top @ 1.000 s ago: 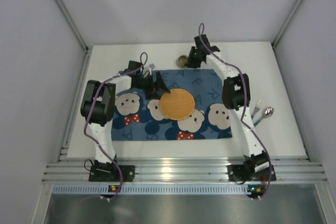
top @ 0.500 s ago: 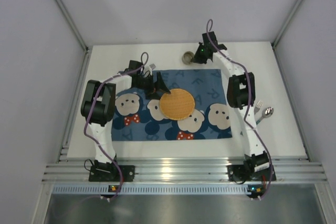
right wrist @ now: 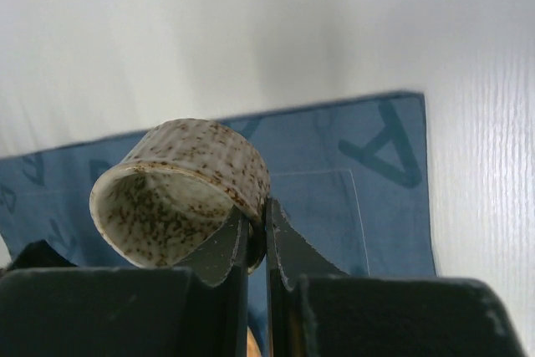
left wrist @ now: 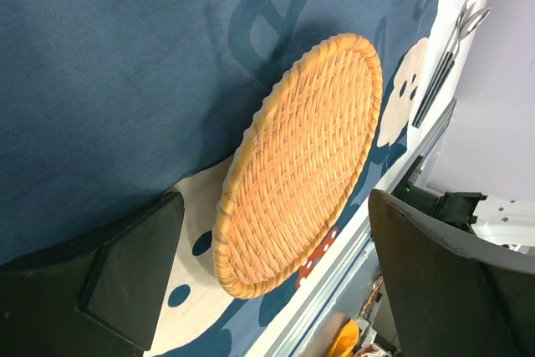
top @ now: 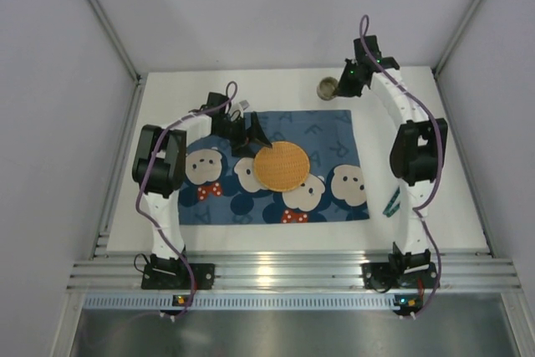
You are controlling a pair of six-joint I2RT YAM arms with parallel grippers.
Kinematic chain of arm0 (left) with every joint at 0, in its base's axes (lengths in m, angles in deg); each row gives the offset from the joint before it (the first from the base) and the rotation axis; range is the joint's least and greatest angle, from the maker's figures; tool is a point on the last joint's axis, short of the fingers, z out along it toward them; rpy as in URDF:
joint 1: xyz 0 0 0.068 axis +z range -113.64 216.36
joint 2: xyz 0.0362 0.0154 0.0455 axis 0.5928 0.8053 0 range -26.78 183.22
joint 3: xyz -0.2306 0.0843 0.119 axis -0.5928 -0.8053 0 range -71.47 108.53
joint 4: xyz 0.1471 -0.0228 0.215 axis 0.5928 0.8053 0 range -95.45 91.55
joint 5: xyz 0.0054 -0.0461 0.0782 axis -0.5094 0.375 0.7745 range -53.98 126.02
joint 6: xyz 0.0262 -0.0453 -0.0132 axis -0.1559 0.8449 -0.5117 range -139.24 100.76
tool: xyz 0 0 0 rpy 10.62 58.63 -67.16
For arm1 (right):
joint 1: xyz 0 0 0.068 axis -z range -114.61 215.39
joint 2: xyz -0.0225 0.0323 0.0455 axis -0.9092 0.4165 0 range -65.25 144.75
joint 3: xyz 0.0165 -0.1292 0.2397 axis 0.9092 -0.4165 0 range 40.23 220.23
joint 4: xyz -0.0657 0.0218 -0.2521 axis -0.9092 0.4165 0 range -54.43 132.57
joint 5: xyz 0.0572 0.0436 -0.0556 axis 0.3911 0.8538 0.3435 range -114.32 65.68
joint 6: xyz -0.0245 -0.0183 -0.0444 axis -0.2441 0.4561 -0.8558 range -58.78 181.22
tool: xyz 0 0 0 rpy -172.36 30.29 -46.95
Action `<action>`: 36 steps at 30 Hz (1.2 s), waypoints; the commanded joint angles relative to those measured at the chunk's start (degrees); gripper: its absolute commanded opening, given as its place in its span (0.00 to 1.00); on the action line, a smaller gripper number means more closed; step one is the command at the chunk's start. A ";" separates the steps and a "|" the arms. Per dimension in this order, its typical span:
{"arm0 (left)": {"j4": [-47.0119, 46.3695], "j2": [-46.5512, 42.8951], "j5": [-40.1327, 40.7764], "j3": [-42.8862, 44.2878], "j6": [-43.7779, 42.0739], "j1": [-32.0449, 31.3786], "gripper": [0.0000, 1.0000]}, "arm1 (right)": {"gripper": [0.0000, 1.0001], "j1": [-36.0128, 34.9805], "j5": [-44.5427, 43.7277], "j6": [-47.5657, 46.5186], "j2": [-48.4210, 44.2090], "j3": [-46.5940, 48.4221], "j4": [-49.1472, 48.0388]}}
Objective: Set the dinner table for one person
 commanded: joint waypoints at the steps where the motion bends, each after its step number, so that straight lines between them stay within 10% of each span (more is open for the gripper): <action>1: 0.91 2.07 2.95 2.78 -2.41 0.10 0.98 | 0.00 -1.60 0.38 -1.91 0.45 -2.14 11.26; 13: 0.04 0.93 2.60 1.03 -2.23 0.01 0.97 | 0.00 -1.96 -6.75 -2.79 7.22 1.18 19.37; 17: -0.31 0.84 2.51 0.94 -1.97 0.01 0.97 | 0.54 -2.13 -6.31 -3.49 7.66 1.28 19.72; 23: -0.66 1.19 2.25 0.94 -1.53 0.01 0.97 | 0.99 -0.73 -10.08 -5.69 1.09 0.84 21.22; 36: -4.00 1.89 1.54 -1.43 -0.12 -1.39 0.96 | 1.00 23.86 -6.32 4.93 -26.34 -38.96 15.96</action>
